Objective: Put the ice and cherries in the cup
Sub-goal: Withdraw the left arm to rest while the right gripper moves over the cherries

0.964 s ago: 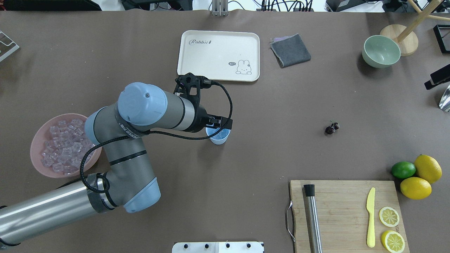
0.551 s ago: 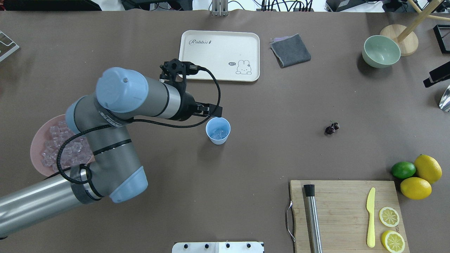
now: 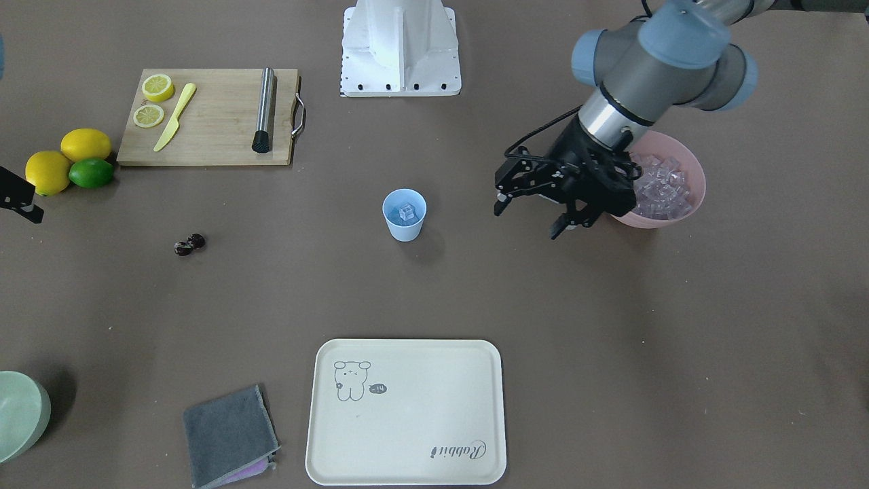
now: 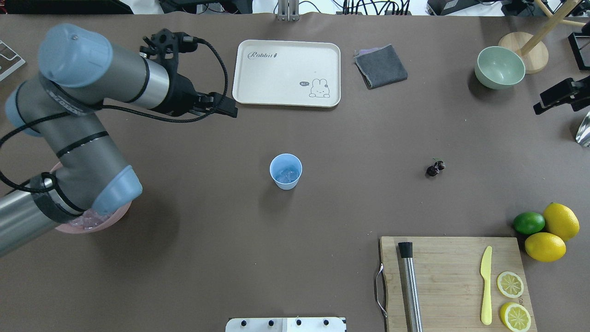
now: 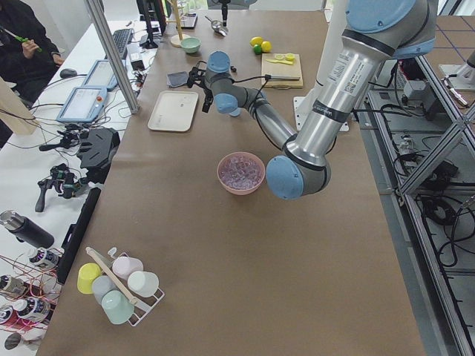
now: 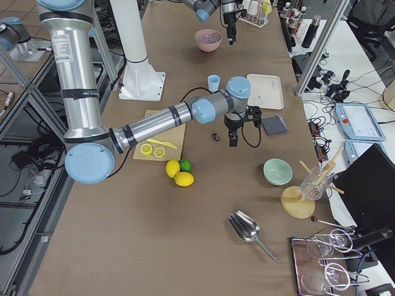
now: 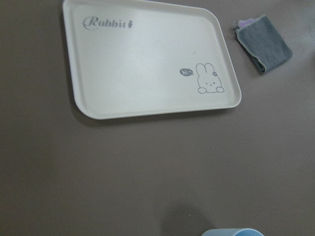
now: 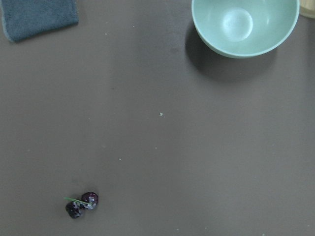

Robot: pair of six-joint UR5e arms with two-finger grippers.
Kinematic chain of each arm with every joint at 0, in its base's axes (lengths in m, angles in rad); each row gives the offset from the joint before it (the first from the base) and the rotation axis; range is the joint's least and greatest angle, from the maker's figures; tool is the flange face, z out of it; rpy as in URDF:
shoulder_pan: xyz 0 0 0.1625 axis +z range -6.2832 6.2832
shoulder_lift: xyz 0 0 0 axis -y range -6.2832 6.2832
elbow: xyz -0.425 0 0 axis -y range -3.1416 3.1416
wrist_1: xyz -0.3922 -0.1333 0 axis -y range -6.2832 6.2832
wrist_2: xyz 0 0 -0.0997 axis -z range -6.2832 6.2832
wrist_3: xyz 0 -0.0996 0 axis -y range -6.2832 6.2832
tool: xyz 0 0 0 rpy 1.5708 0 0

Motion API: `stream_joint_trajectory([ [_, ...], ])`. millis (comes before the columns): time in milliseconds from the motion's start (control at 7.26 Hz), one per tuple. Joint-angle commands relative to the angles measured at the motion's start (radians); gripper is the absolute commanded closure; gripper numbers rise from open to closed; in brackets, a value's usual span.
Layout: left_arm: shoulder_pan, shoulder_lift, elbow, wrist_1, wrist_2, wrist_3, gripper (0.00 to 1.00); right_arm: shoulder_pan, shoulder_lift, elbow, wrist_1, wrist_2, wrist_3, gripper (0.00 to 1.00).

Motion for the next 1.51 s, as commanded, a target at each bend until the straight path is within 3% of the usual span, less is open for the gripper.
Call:
stream_joint_trajectory([
  [0,-0.223,0.055,0.005,-0.001,-0.26,0.121,0.02,-0.089,0.01,0.002,0.071,-0.053,0.215,0.0],
  [275,-0.337,0.15,0.002,-0.001,-0.319,0.282,0.02,-0.185,0.011,0.002,0.111,-0.114,0.423,0.0],
  [551,-0.376,0.184,-0.01,-0.001,-0.345,0.291,0.02,-0.332,0.016,0.006,0.189,-0.241,0.661,0.0],
  [826,-0.399,0.226,-0.038,-0.003,-0.347,0.323,0.02,-0.452,0.063,-0.003,0.19,-0.347,0.844,0.0],
  [1377,-0.401,0.225,-0.032,-0.001,-0.347,0.327,0.02,-0.453,0.091,-0.017,0.176,-0.393,0.872,0.0],
])
